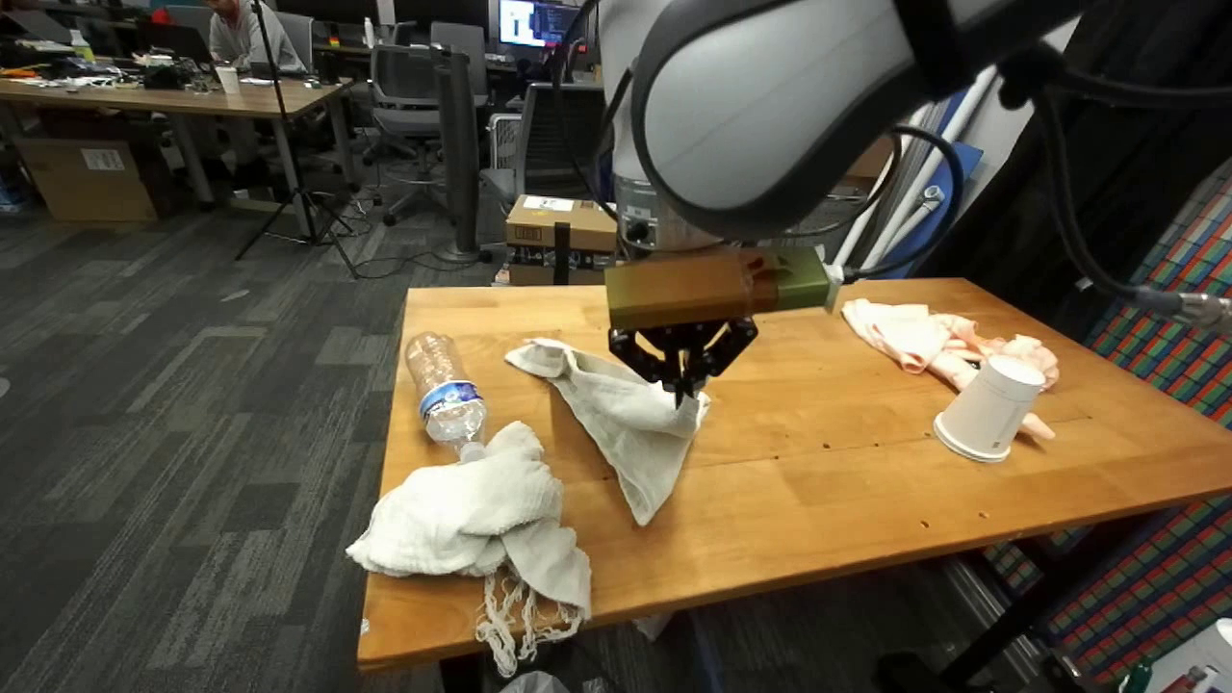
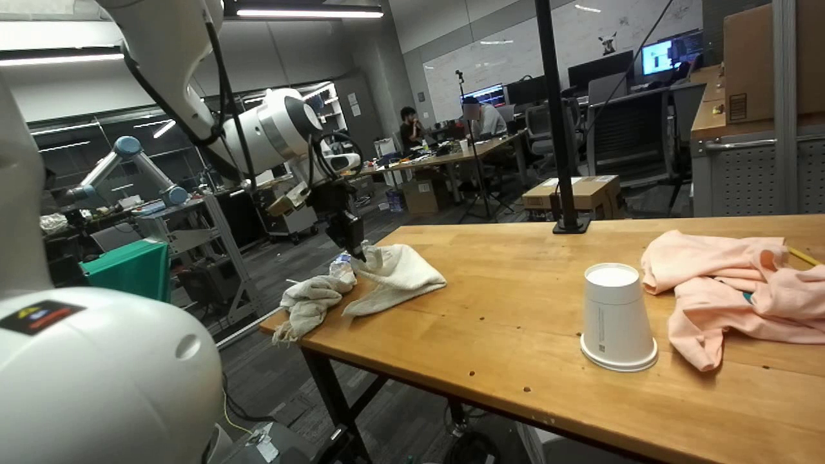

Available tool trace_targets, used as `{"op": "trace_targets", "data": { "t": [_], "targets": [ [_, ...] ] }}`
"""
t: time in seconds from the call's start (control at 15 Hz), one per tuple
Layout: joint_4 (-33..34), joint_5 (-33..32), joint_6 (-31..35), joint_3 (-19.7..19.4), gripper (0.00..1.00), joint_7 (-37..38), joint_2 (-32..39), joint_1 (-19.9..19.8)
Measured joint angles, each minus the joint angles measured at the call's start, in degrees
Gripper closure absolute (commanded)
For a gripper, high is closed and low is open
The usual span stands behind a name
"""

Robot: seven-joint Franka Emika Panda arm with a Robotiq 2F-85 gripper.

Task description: Fold the towel

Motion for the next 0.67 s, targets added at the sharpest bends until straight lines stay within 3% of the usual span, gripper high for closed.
{"op": "trace_targets", "data": {
  "t": [0.27,0.67],
  "targets": [
    [-3.9,0.0,2.7,1.0,0.99,0.5,0.3,0.0],
    [-3.9,0.0,3.0,3.0,0.99,0.5,1.8,0.5]
  ]
}}
